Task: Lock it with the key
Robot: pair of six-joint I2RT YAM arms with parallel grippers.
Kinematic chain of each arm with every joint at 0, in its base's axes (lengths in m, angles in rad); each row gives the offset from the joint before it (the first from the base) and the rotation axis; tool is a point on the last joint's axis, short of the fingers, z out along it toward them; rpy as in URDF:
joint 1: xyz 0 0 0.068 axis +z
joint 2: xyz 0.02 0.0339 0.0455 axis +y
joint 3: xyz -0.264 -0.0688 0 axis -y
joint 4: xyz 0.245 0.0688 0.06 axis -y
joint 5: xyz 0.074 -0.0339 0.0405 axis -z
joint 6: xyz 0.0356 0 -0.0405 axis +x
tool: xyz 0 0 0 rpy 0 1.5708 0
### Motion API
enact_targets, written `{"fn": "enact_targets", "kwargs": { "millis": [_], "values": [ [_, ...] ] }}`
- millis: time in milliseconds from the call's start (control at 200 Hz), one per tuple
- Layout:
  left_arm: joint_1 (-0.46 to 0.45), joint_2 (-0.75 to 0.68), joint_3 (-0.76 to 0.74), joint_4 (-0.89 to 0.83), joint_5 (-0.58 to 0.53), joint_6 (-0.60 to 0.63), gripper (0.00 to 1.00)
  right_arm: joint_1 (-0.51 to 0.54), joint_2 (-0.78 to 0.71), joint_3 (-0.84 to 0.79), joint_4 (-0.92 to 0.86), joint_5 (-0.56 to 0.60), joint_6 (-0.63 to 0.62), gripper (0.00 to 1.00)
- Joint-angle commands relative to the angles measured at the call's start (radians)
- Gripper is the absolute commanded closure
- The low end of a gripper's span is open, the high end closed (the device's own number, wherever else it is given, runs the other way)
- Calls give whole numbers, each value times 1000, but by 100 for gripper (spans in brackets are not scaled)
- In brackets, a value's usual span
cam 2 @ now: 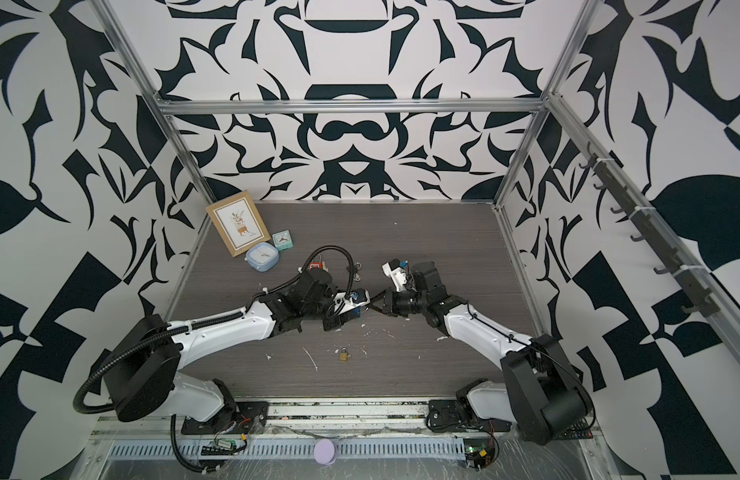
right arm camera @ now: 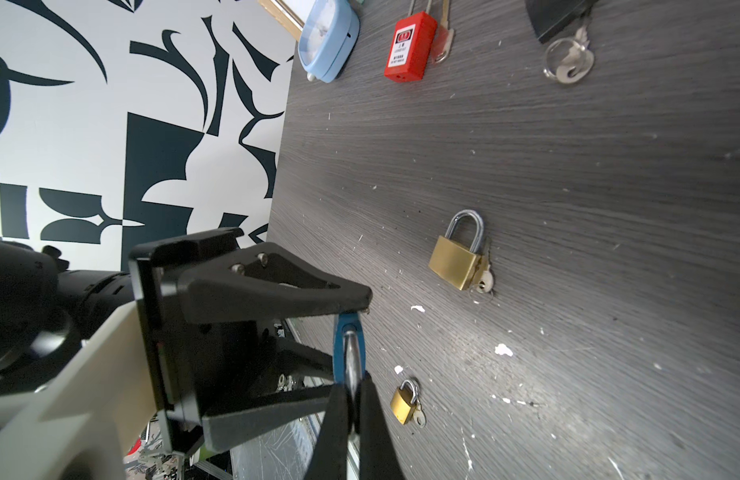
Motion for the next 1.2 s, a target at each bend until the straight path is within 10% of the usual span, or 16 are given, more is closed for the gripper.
{"fn": "enact_targets", "kwargs": {
  "millis": [0, 1195],
  "values": [
    [-10, -27, 159, 454, 120, -39, 100, 91, 44, -41, -43, -74, 15, 100],
    [5, 1, 196, 539, 119, -51, 100, 151, 92, 6, -70, -16, -16, 100]
  ]
}}
